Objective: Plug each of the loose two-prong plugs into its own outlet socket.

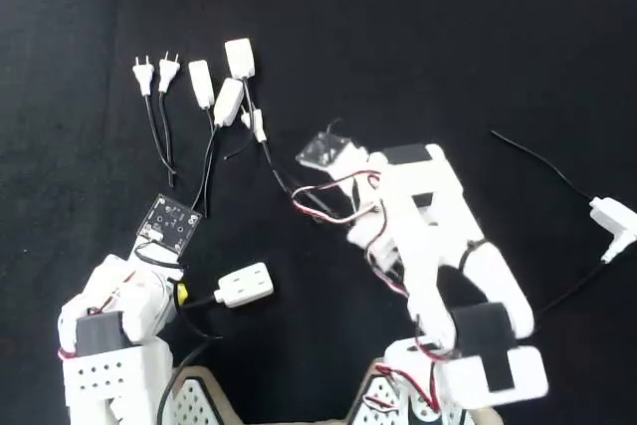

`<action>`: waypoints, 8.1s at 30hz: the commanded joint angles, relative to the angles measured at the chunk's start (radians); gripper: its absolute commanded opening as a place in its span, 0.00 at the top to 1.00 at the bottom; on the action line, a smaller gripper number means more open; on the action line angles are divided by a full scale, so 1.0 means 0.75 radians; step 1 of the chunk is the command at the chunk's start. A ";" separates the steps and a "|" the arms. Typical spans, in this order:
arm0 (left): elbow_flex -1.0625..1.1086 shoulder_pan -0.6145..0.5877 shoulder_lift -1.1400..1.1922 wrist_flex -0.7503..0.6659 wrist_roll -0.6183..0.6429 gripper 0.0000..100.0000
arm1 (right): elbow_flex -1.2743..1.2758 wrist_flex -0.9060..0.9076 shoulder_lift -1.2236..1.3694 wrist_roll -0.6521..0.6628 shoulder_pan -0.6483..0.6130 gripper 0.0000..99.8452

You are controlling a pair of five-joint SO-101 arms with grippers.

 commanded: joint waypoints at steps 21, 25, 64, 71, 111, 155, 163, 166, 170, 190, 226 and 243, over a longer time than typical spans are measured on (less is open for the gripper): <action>-0.003 0.009 0.000 0.018 -0.010 0.77 | -0.273 0.135 0.181 -0.170 -0.129 0.79; -0.003 0.009 0.000 0.018 -0.012 0.77 | -0.253 0.129 0.191 -0.102 -0.127 0.78; -0.003 0.011 0.000 0.018 -0.008 0.77 | 0.148 -0.160 0.195 -0.227 -0.358 0.81; -0.003 0.011 0.000 0.018 -0.008 0.77 | 0.142 -0.155 0.193 -0.229 -0.356 0.94; -0.003 0.017 0.000 0.020 0.031 0.77 | -0.621 0.518 0.768 -0.211 -0.495 0.82; -0.003 0.017 0.000 0.020 0.031 0.77 | -1.003 0.741 1.179 -0.286 -0.405 0.89; -0.003 0.017 0.000 0.020 0.031 0.77 | -0.907 0.739 1.179 -0.323 -0.407 0.86; -0.003 0.017 0.000 0.020 0.031 0.77 | -0.905 0.739 1.179 -0.323 -0.407 0.86; -0.003 0.017 0.000 0.020 0.031 0.77 | -0.909 0.739 1.179 -0.327 -0.407 0.93; -0.003 0.017 0.000 0.018 0.031 0.77 | -0.568 0.507 0.320 -0.338 -0.385 0.99; -0.003 0.009 0.000 0.018 -0.023 0.77 | 1.286 -1.941 -1.087 -0.925 -0.522 0.99; -0.003 0.009 0.000 0.014 -0.023 0.77 | 1.040 -2.758 -0.202 -0.788 -0.401 0.99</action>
